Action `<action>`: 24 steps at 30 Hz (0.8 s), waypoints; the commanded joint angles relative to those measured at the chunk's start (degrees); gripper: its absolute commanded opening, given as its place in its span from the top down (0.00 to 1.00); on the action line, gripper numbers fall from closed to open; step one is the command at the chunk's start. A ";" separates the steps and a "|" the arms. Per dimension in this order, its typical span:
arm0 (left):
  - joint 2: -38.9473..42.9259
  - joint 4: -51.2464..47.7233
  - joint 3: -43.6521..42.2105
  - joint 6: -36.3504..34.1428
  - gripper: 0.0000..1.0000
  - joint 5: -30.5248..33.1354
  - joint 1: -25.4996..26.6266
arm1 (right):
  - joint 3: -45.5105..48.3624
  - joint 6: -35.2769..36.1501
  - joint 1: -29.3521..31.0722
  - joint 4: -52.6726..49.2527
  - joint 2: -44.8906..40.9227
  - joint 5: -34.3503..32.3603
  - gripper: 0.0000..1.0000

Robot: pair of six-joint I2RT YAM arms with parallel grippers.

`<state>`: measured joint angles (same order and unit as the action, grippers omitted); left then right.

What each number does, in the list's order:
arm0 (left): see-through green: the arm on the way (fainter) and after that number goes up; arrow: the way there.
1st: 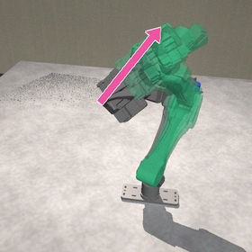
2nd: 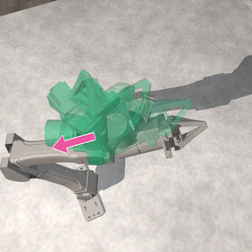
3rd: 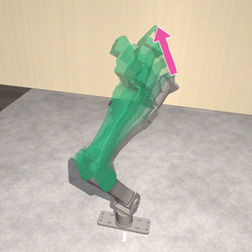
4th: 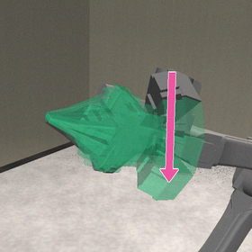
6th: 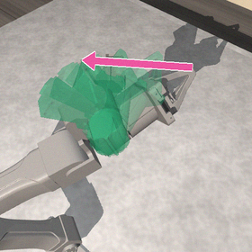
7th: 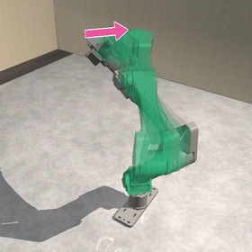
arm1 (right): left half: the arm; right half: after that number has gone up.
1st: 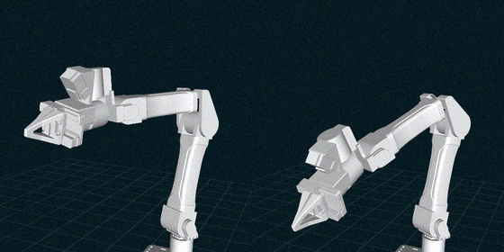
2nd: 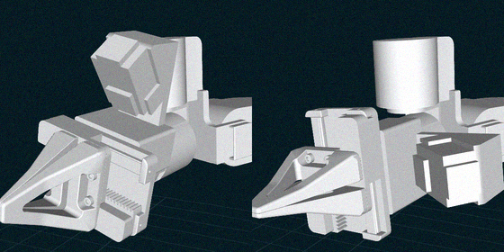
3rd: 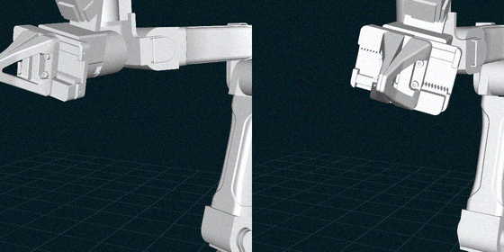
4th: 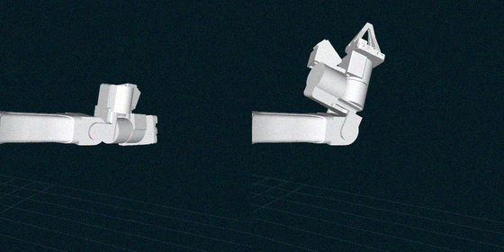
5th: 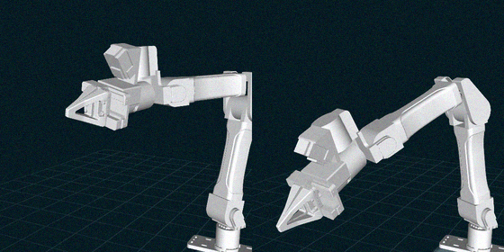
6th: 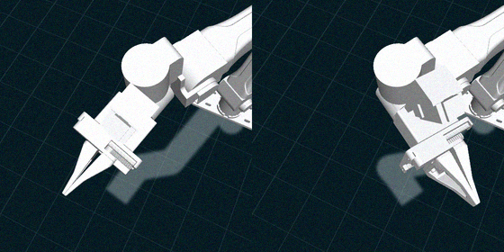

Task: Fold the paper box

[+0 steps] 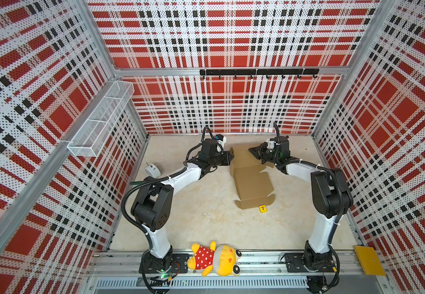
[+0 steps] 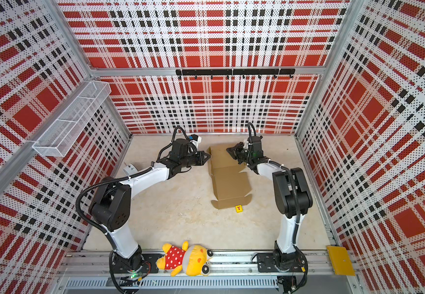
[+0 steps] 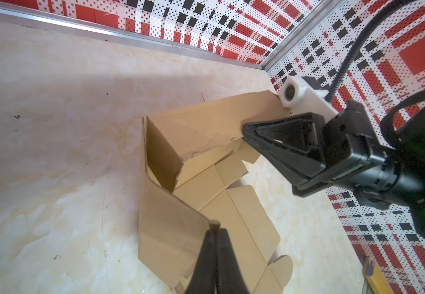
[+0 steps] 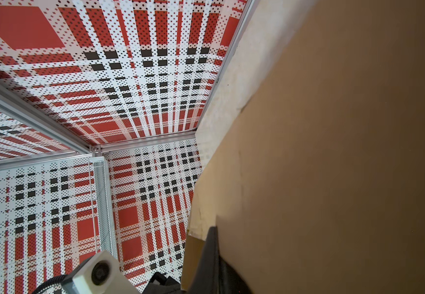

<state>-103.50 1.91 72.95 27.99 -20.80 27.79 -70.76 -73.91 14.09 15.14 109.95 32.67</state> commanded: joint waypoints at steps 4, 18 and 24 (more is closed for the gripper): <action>3.57 -3.11 0.97 -0.14 0.67 1.14 -0.75 | -2.49 1.95 0.42 -3.59 -1.29 -0.54 0.95; 13.63 -13.34 -10.52 -7.24 0.60 -3.10 7.89 | -2.66 -0.04 0.33 -0.55 0.66 -1.02 0.97; 7.47 -13.72 -7.80 -11.53 0.61 1.15 10.37 | -1.57 -0.01 0.33 0.07 0.11 -0.91 0.97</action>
<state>-93.21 -11.81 63.11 19.64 -22.57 38.26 -72.66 -73.73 14.17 12.51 109.84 32.32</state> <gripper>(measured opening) 0.395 0.048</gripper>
